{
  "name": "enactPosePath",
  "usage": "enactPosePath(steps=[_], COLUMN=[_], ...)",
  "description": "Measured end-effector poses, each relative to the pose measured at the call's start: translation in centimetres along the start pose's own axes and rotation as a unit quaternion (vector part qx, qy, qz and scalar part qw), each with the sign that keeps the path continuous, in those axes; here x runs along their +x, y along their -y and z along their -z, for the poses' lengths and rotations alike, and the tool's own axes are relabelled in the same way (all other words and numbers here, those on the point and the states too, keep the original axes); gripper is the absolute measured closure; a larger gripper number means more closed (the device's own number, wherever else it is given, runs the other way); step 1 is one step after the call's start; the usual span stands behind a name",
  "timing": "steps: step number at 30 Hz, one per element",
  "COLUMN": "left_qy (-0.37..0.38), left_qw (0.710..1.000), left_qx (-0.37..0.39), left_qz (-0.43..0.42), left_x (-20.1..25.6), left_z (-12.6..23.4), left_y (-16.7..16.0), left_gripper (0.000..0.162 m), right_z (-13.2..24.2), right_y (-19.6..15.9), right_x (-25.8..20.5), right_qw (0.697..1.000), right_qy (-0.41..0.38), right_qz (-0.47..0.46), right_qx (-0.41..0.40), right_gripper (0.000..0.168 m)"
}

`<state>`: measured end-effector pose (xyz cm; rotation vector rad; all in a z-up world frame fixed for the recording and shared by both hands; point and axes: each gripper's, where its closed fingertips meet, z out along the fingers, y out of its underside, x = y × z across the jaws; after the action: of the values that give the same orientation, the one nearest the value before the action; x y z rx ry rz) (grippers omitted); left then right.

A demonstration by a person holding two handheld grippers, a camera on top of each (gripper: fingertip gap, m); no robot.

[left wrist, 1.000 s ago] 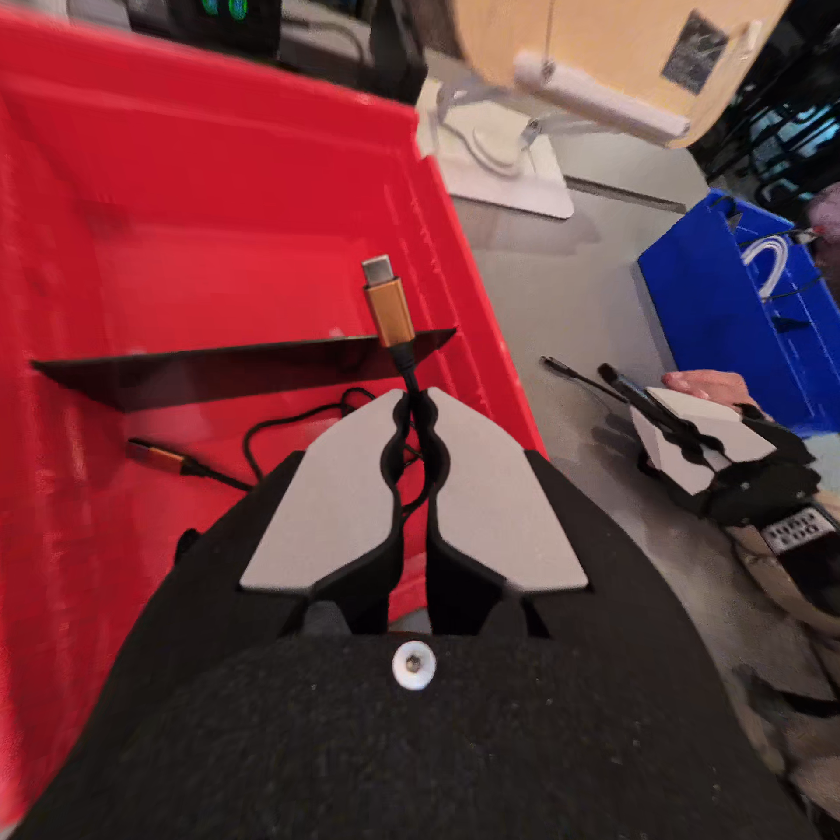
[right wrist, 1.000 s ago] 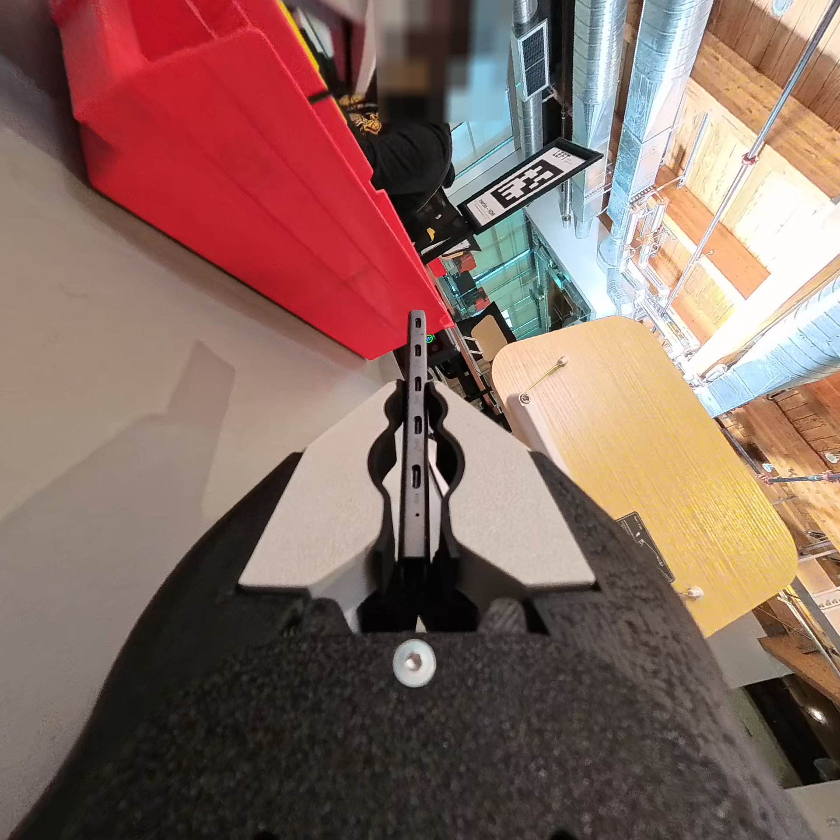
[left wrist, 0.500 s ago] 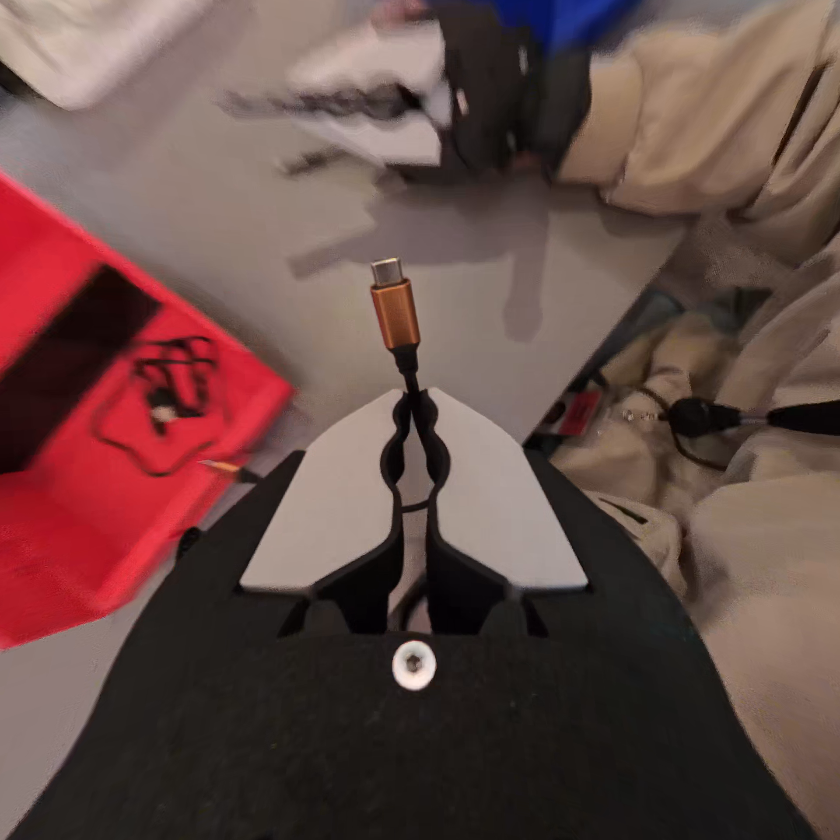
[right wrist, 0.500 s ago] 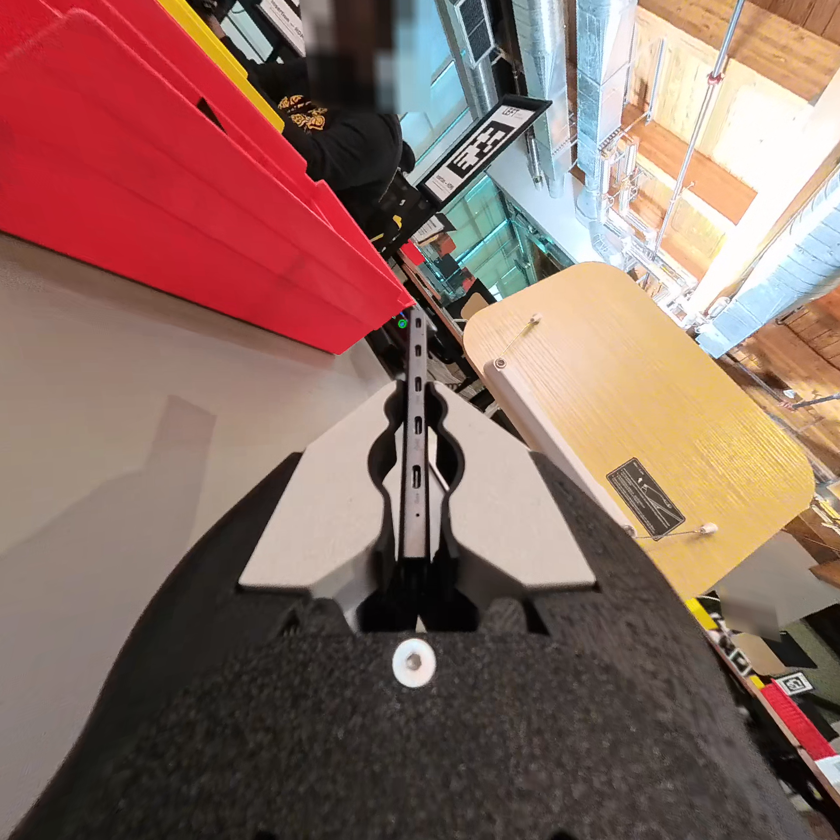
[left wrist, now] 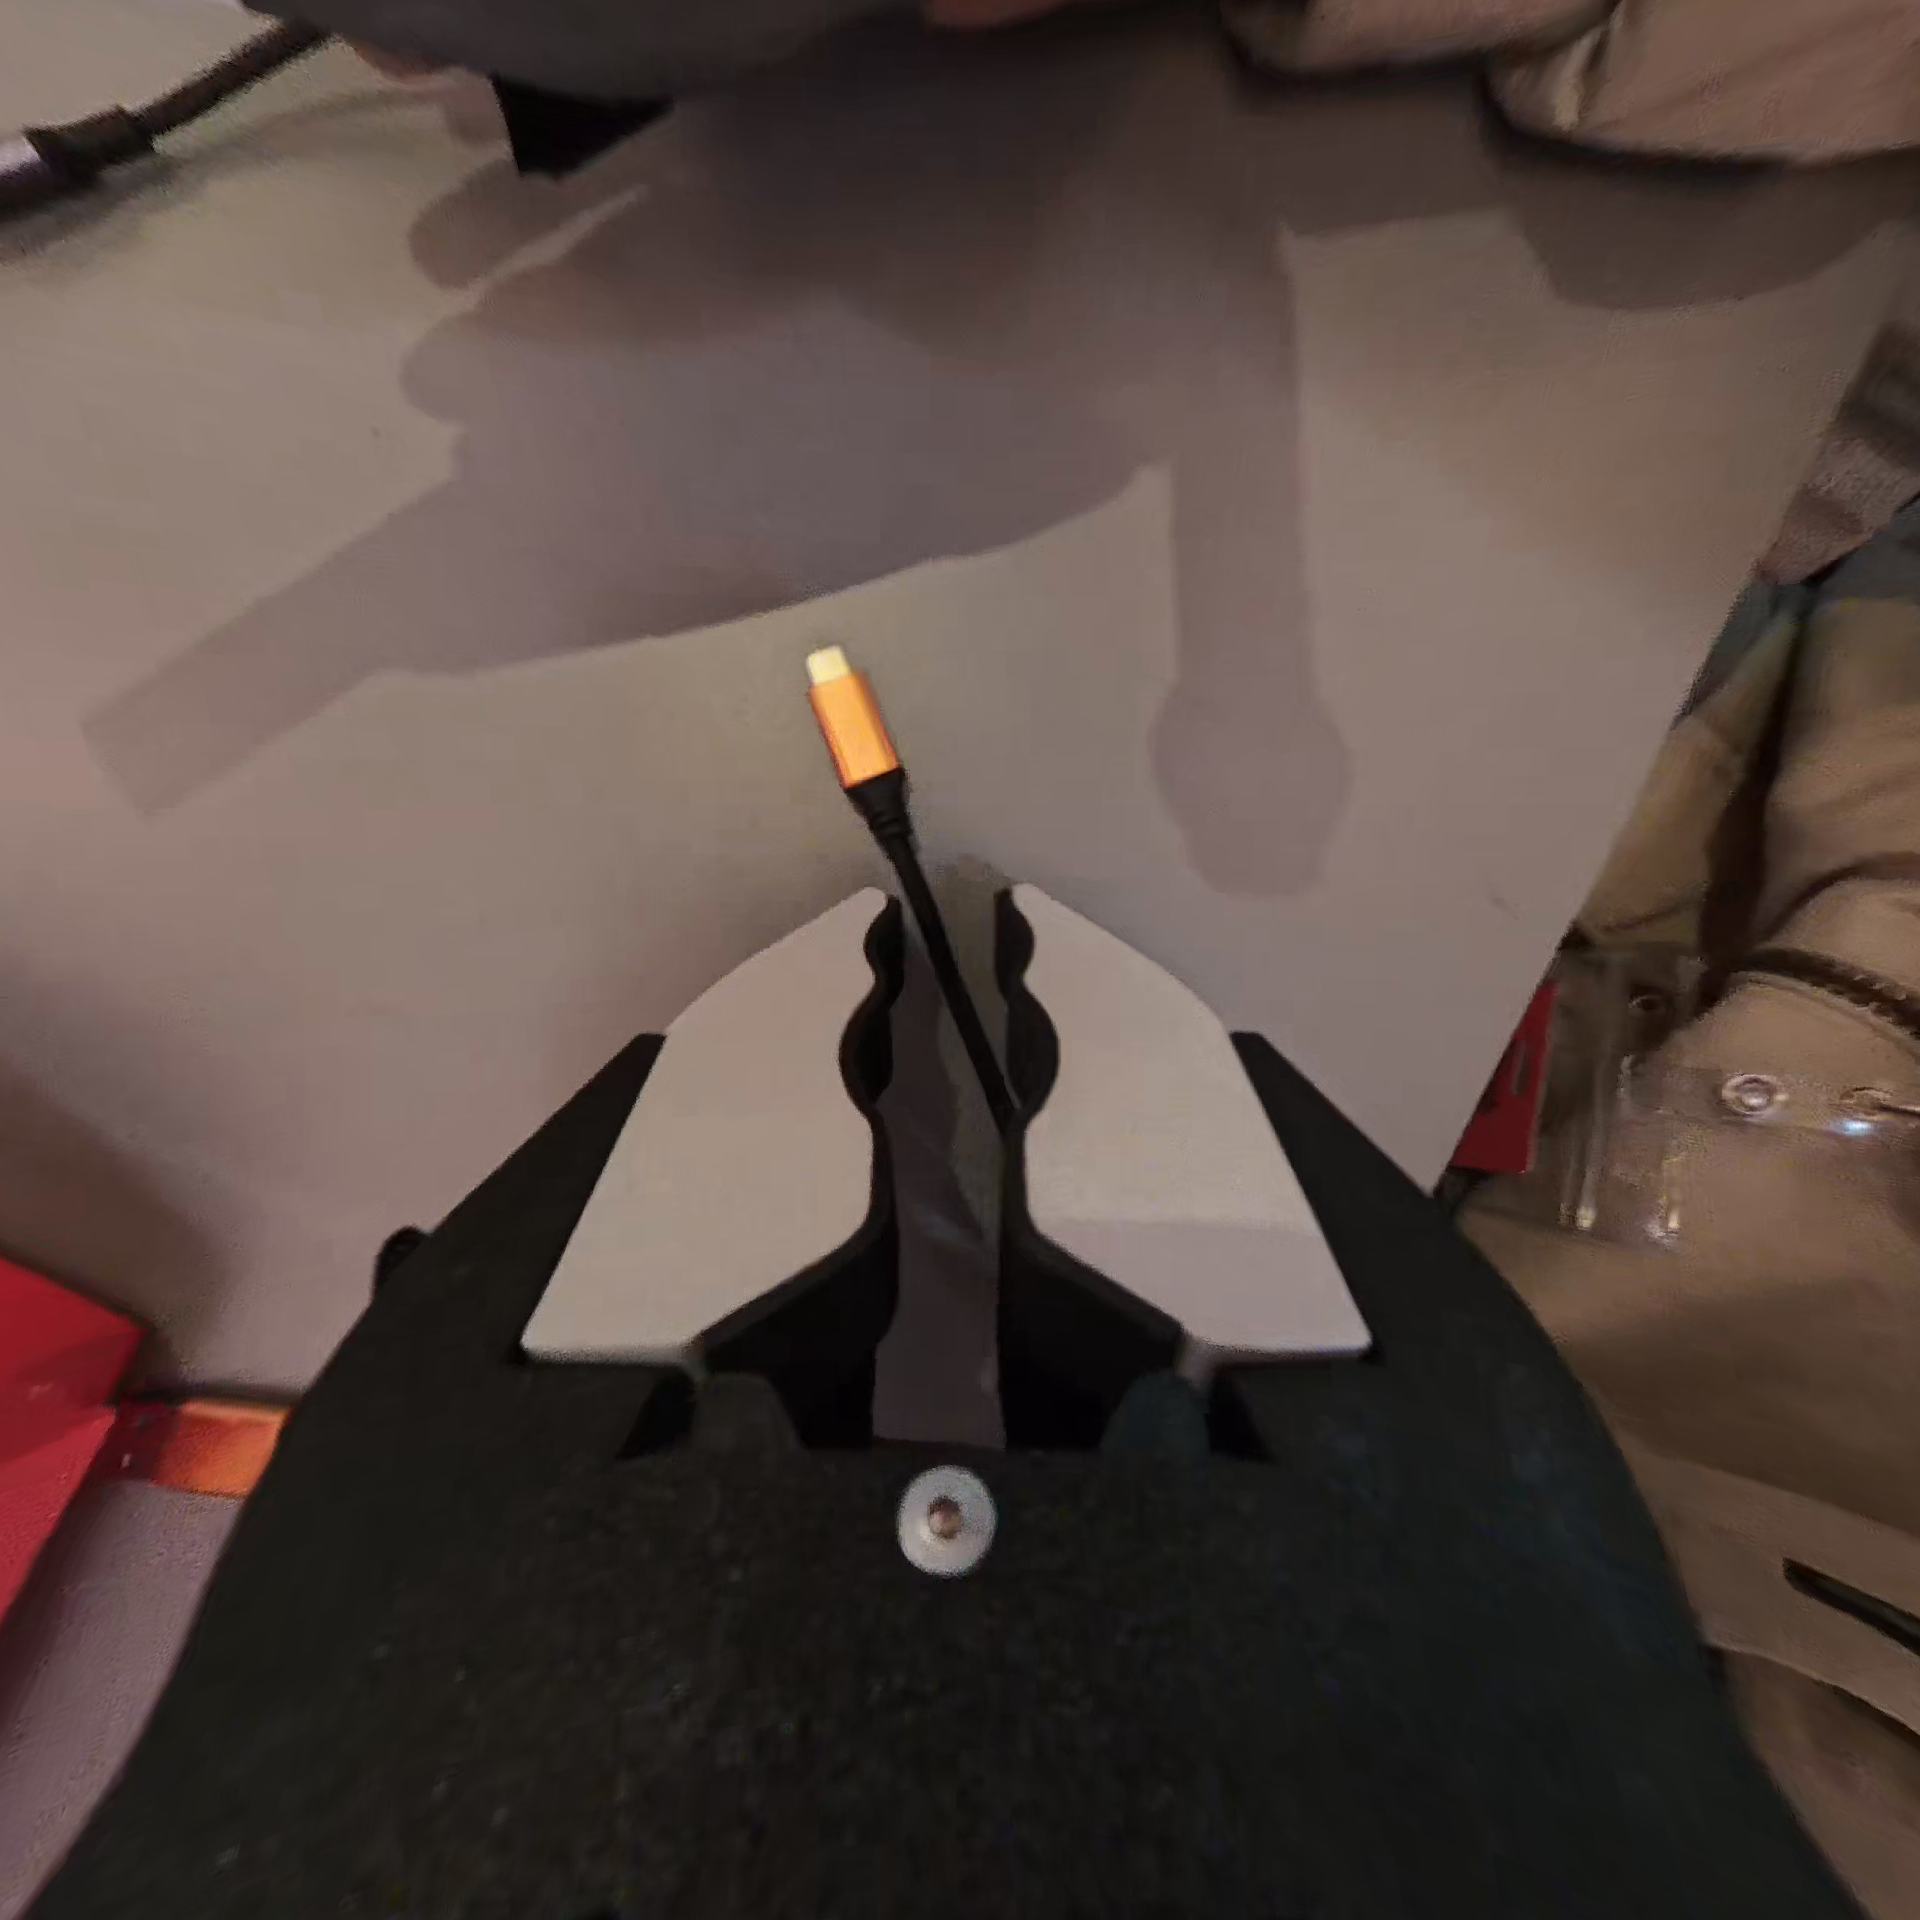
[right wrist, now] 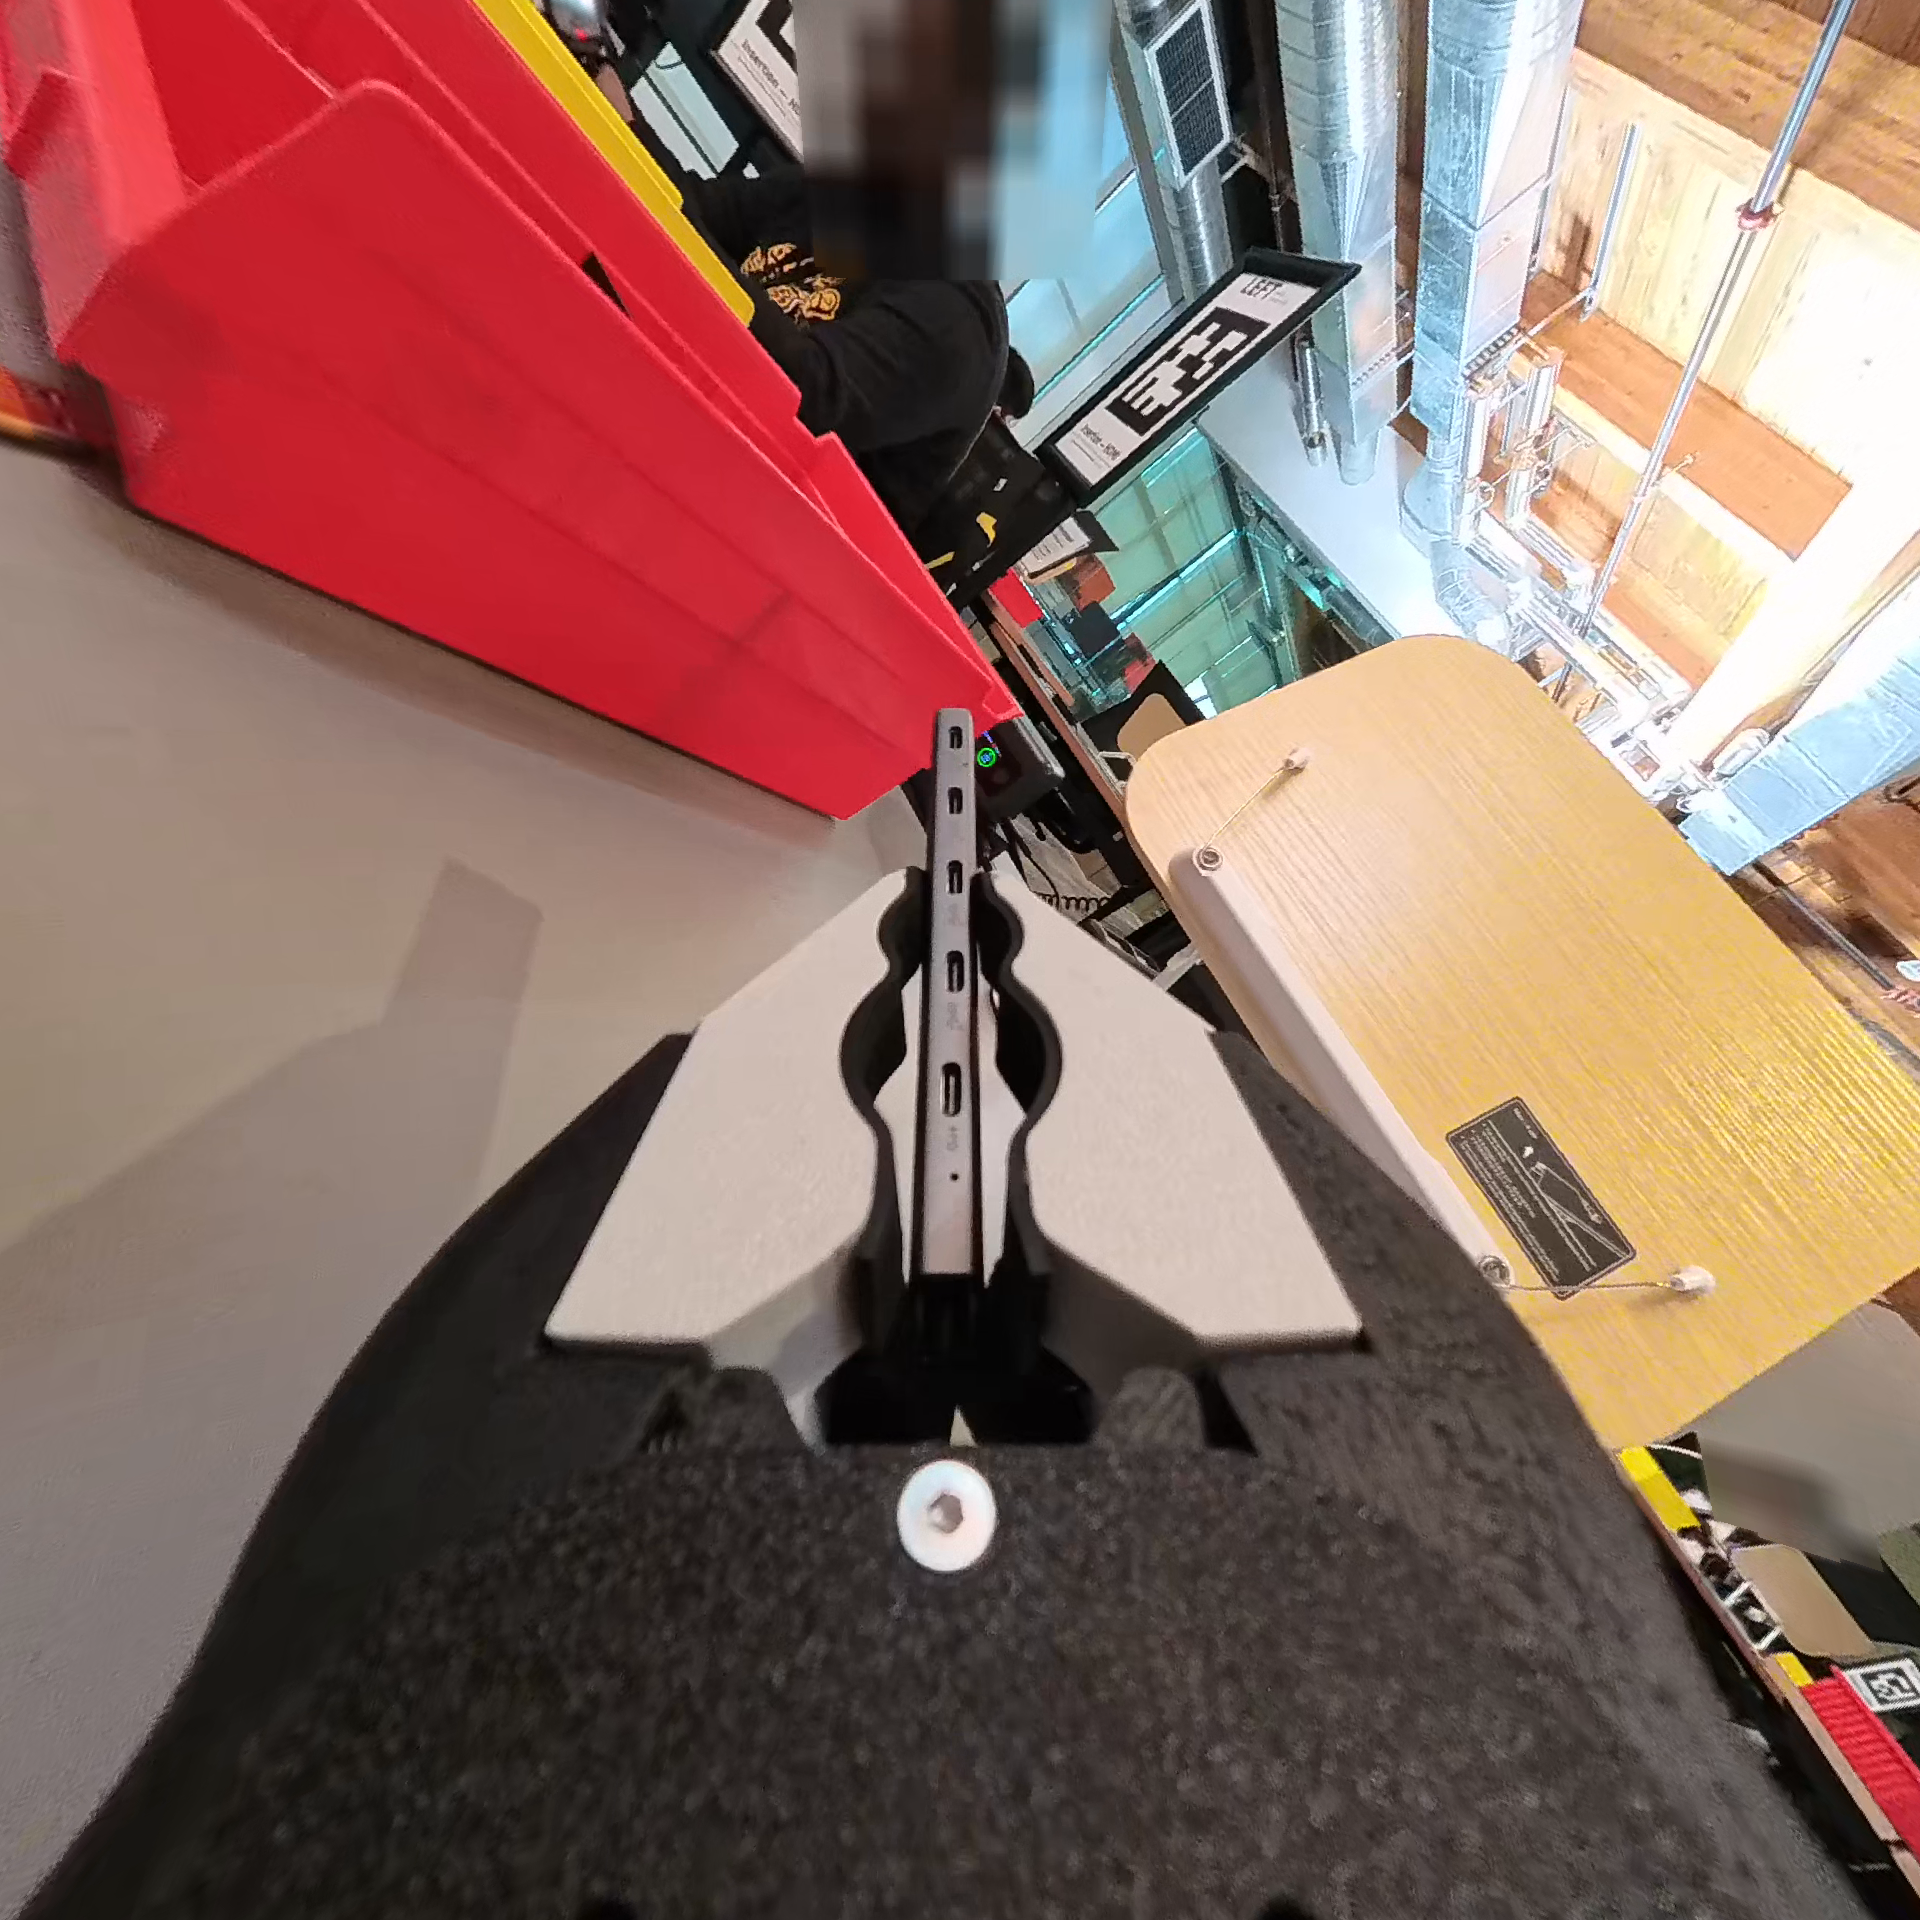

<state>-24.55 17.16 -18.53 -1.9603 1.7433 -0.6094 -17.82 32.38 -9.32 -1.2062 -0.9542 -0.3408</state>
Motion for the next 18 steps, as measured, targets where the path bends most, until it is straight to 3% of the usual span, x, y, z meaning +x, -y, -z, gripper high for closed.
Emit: enactPosePath(steps=[2,5,7,10,15,18], left_qy=[-0.007,0.04,0.078,0.06,0.058,0.054], left_qw=[0.999,0.995,0.992,0.995,0.997,0.997], left_qx=[0.038,0.095,0.1,0.081,0.057,0.057], left_qz=[0.003,-0.015,-0.019,0.013,0.016,0.014], left_x=[0.3,-0.8,-2.0,-1.7,-1.0,-0.9], left_z=[0.5,0.9,0.7,-0.4,-1.1,-1.1], left_y=[0.4,1.2,1.4,1.0,0.1,0.1], left_gripper=[0.134,0.132,0.13,0.13,0.155,0.158], right_z=[0.0,-0.1,-0.1,-0.1,-0.1,-0.1], right_y=[0.0,0.1,0.1,0.2,0.2,0.3], right_x=[-0.2,-0.5,-0.6,-0.7,-0.8,-1.1], right_qw=[1.0,1.0,1.0,1.0,1.0,0.999], right_qy=[0.002,0.006,0.007,0.008,0.01,0.012], right_qz=[0.004,0.006,0.01,0.014,0.015,0.03], right_qx=[0.0,0.001,0.002,0.002,0.002,0.003], right_gripper=[0.16,0.16,0.16,0.16,0.16,0.16])
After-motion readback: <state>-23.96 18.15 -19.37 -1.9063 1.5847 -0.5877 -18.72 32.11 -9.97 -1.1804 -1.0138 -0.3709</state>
